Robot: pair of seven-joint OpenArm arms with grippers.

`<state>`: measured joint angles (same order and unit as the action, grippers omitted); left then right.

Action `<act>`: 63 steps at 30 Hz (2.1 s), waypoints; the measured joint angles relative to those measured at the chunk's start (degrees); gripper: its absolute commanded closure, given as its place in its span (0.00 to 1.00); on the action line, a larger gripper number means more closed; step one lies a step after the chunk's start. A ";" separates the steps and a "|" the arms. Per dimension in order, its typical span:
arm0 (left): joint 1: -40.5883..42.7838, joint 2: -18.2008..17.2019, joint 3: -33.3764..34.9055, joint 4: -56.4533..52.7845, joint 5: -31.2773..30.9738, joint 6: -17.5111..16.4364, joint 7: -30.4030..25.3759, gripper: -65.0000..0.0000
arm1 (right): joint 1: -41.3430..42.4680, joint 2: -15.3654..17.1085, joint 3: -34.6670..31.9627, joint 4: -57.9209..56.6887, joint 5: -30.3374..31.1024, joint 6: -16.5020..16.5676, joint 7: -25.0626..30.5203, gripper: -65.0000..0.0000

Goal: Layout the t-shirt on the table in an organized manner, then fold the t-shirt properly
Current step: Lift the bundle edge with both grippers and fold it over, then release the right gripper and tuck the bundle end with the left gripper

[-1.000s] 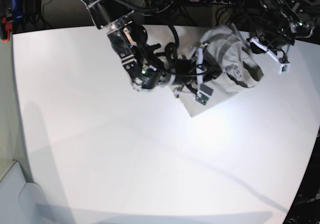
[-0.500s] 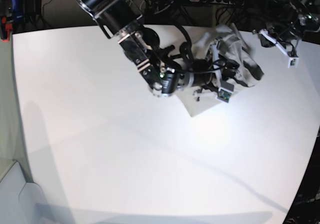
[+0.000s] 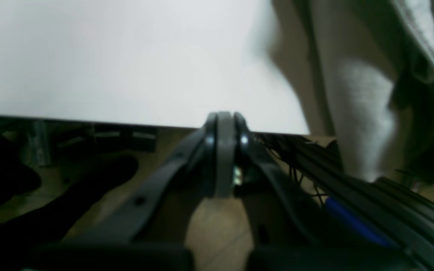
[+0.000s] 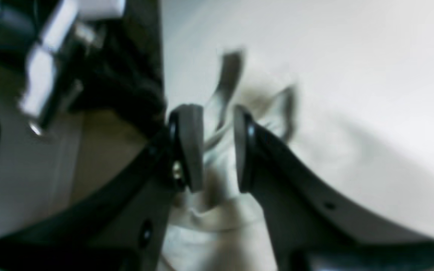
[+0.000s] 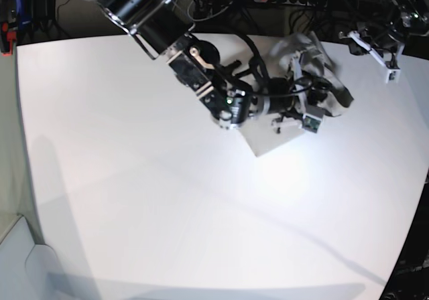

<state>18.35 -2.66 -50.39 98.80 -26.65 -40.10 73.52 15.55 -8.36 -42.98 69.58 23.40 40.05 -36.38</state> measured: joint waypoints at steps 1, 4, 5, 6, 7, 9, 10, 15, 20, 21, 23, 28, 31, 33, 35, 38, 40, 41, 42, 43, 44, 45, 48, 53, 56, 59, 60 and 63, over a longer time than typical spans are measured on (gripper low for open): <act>-0.02 0.35 -0.02 0.28 -0.22 0.00 0.00 1.00 | -0.02 0.13 -0.46 -0.63 -0.13 -0.02 0.09 0.77; 0.02 0.52 -0.04 1.81 -3.43 0.00 -0.02 1.00 | -0.17 0.26 -0.55 -0.70 -0.33 -0.02 0.98 0.77; 0.00 0.39 -0.04 1.92 -5.07 0.00 -0.02 1.00 | -0.13 0.24 -0.26 -0.63 0.04 -0.02 1.05 0.77; 0.00 0.26 -0.04 1.92 -6.49 0.00 -0.02 1.00 | -0.02 0.26 -0.15 -0.52 0.00 -0.02 1.05 0.77; 0.00 0.22 -0.07 1.92 -7.30 0.00 -0.02 1.00 | -0.02 0.37 -0.15 -0.07 -0.28 -0.02 0.83 0.77; 0.22 -0.17 -0.07 1.92 -8.68 0.00 0.00 1.00 | -0.24 0.63 -0.17 2.75 -0.59 -0.02 0.31 0.79; 0.61 -0.72 0.02 1.92 -9.75 0.00 0.02 1.00 | -0.37 0.68 -0.17 5.27 -0.61 -0.04 -0.11 0.81; 1.38 -1.25 2.45 2.49 -11.65 0.00 0.22 0.99 | -2.29 5.79 1.81 21.09 1.51 -0.20 0.04 0.84; 1.29 -1.01 2.60 2.47 -12.02 0.00 0.09 0.84 | -7.26 12.46 9.60 26.23 -0.59 -0.24 -7.30 0.84; 1.31 -0.96 2.60 2.54 -12.41 0.02 0.02 0.76 | -8.04 13.35 10.54 27.82 -0.48 -0.37 -7.13 0.84; 1.31 -0.98 2.60 2.56 -12.22 0.00 0.09 0.57 | -9.40 14.82 11.54 30.14 0.46 -0.39 -6.47 0.84; 1.95 -1.18 2.27 2.99 -12.90 -0.02 -0.02 0.14 | -13.07 18.93 14.60 33.97 0.24 -0.35 -6.99 0.84; 3.58 -1.05 2.19 3.13 -19.32 0.02 -0.04 0.03 | -14.95 20.31 17.27 35.98 0.02 -0.37 -6.78 0.84; 3.54 -1.01 2.16 2.75 -22.97 0.00 0.00 0.03 | -16.26 21.05 18.56 36.83 0.02 -0.37 -6.56 0.84; 3.34 -0.98 2.19 2.78 -26.32 0.00 -0.09 0.03 | -17.18 21.07 19.37 36.87 0.04 -0.37 -6.73 0.84; 2.21 1.79 0.07 1.88 -27.54 0.00 -0.98 0.03 | -18.45 21.14 21.51 37.68 0.59 -0.37 -6.64 0.84; 0.72 4.44 -2.49 -0.13 -27.15 0.02 -1.27 0.03 | -19.17 22.05 22.60 37.79 0.57 -0.37 -6.45 0.84; -0.11 5.20 -3.32 -1.75 -27.02 0.11 -1.01 0.03 | -19.45 22.58 22.86 37.77 0.42 -0.37 -6.60 0.84; -1.01 5.77 -3.93 -3.58 -26.84 -0.04 -0.85 0.03 | -19.58 22.88 22.91 37.77 0.31 -0.35 -7.21 0.84; -1.51 6.14 -4.11 -5.35 -26.77 0.15 -1.07 0.03 | -19.56 23.08 22.91 37.77 0.20 -0.35 -7.08 0.85; -2.12 6.54 -4.28 -7.21 -26.77 0.15 -1.33 0.03 | -19.54 23.41 22.88 37.77 0.33 -0.37 -6.86 0.85; -2.54 6.82 -4.28 -9.01 -26.80 0.24 -1.49 0.03 | -19.56 23.65 22.91 37.79 0.44 -0.37 -6.62 0.85; -3.65 6.69 -4.61 -12.63 -28.63 -0.24 -2.29 0.03 | -19.76 23.78 22.88 37.79 0.52 -0.37 -6.64 0.85; -5.38 6.60 -4.81 -15.58 -29.62 -0.26 -4.04 0.03 | -19.87 23.89 22.84 37.79 0.44 -0.37 -6.67 0.85; -5.60 6.69 -4.48 -15.93 -27.98 -0.61 -6.56 0.03 | -19.89 23.89 22.84 37.79 0.46 -0.37 -6.69 0.85; -7.87 8.55 -4.70 -15.43 -22.27 -0.74 -8.04 0.03 | -19.87 23.91 22.84 37.79 0.46 -0.37 -6.67 0.85; -8.57 9.38 -4.68 -15.02 -20.76 -0.87 -8.24 0.03 | -19.87 23.89 22.84 37.79 0.46 -0.37 -6.69 0.85; -10.05 11.13 -4.61 -14.84 -17.42 -1.16 -9.14 0.03 | -19.93 23.78 24.17 37.79 0.52 -0.33 -6.69 0.85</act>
<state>8.29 8.47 -55.00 83.96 -44.07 -41.25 64.38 -4.38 15.42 -18.81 107.37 23.92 39.72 -43.07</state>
